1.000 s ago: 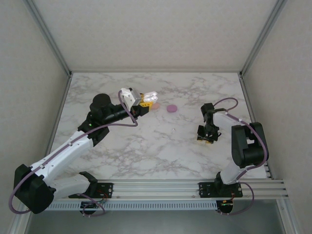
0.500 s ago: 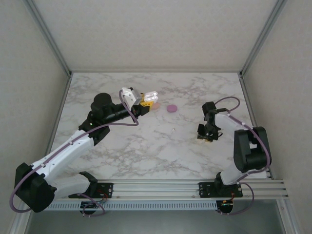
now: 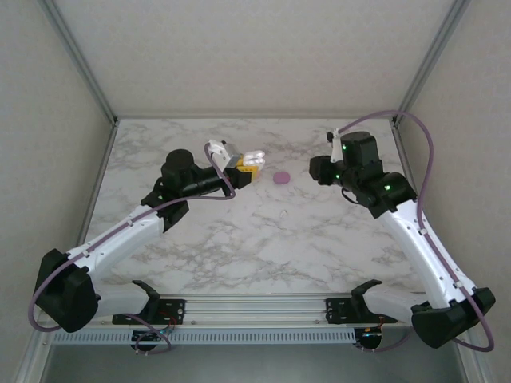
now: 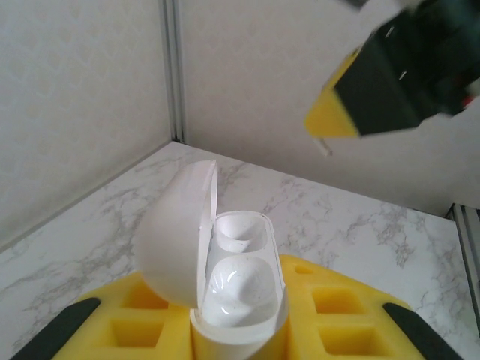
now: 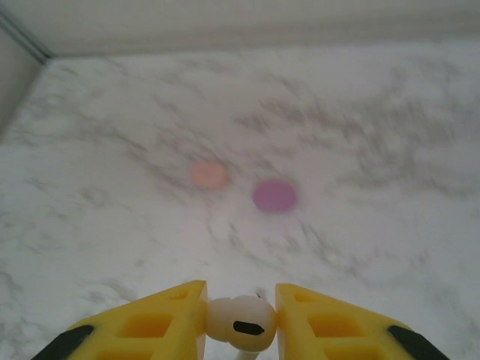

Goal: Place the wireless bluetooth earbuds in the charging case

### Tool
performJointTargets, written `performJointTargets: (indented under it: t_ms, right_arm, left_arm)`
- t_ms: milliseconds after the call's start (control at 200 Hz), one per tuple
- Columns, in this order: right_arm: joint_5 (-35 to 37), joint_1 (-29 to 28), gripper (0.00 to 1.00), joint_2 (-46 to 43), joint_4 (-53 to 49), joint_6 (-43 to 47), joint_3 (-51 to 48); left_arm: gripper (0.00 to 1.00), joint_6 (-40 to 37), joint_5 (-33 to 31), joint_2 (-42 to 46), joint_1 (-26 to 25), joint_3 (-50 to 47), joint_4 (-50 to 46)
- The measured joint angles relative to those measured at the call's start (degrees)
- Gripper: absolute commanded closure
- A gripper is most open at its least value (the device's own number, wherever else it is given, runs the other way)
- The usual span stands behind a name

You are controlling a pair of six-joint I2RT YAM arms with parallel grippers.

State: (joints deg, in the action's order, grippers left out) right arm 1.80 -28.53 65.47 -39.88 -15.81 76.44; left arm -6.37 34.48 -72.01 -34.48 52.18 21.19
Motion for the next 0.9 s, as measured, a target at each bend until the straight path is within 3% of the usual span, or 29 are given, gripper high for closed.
performJointTargets:
  t_ms: [160, 350, 901]
  right_arm:
    - [0.72, -6.84, 0.71, 1.29, 3.78, 2.23, 5.25]
    - [-0.76, -10.67, 0.71, 5.86, 8.07, 3.28, 8.79]
    - [-4.57, -13.38, 0.71, 8.46, 13.97, 4.92, 8.48]
  left_arm:
    - [0.85, 0.94, 0.28, -0.28, -0.57, 0.76, 0.90]
    - [0.83, 1.55, 0.61, -0.44, -1.11, 1.09, 1.29]
    - [0.82, 4.09, 0.48, -0.50, -1.44, 1.73, 1.84]
